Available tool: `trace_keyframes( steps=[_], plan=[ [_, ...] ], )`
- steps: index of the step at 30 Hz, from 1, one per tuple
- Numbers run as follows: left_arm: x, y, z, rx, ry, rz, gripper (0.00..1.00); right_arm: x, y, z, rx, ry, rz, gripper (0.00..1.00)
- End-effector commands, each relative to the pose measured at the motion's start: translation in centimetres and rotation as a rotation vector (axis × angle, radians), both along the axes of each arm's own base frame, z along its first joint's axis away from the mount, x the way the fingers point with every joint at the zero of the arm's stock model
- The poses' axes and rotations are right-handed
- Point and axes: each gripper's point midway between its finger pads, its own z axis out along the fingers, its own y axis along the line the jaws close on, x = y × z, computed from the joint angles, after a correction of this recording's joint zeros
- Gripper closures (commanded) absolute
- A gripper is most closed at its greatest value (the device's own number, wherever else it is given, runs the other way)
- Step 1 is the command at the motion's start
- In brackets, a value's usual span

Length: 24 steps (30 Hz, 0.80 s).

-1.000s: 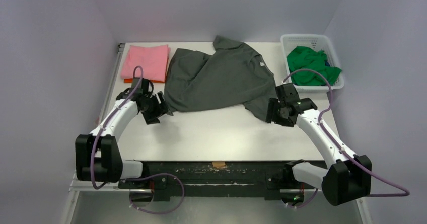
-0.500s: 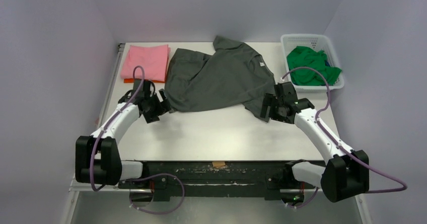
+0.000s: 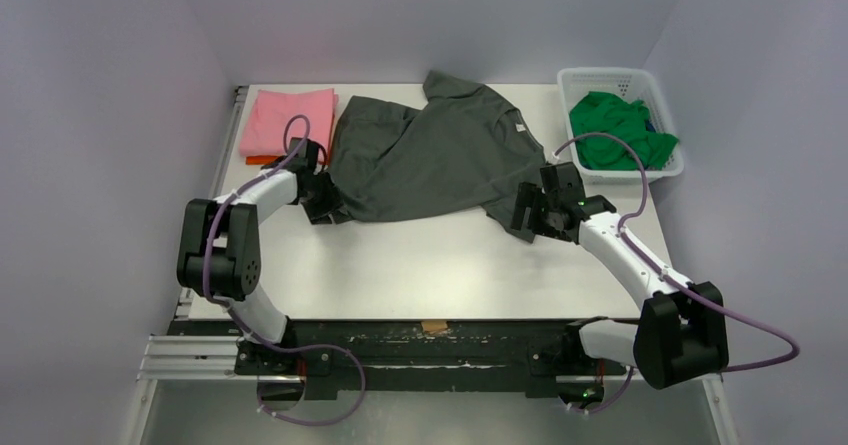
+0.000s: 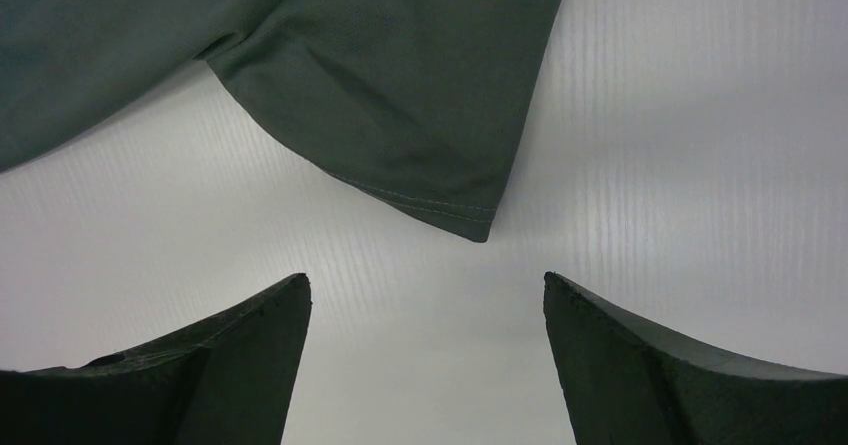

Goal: Fold and stack the t-shirts
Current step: Flatten out the tshirt

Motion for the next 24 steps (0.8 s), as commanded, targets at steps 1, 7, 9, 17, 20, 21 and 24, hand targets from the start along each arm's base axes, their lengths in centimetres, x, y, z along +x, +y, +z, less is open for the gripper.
trace_keyframes(
  steps=[1,7,9,17,20,21,24],
  plan=[
    [1.6,-0.4,1.2,0.082,-0.008,-0.009,0.58,0.9,-0.4,0.5,-0.011,-0.043,-0.026,0.17],
    [0.9,-0.9,1.1,0.118,0.049,-0.045,0.66,0.6,-0.8,0.6,-0.028,-0.042,-0.029,0.17],
    [0.6,-0.8,1.0,0.13,0.053,-0.04,0.66,0.6,-0.8,0.6,-0.029,-0.045,-0.028,0.17],
    [0.5,-0.9,1.0,0.142,0.055,-0.031,0.65,1.5,1.7,-2.1,0.067,0.024,0.01,0.2],
    [0.5,-0.9,1.0,0.142,0.053,-0.037,0.65,2.3,1.0,-3.4,0.026,0.056,-0.034,0.22],
    [0.6,-0.9,1.1,0.142,0.051,-0.039,0.66,2.3,0.8,-3.8,0.013,0.071,-0.043,0.23],
    [0.6,-1.0,1.1,0.142,0.05,-0.042,0.65,2.4,0.2,-4.7,-0.023,0.086,-0.069,0.25]
  ],
)
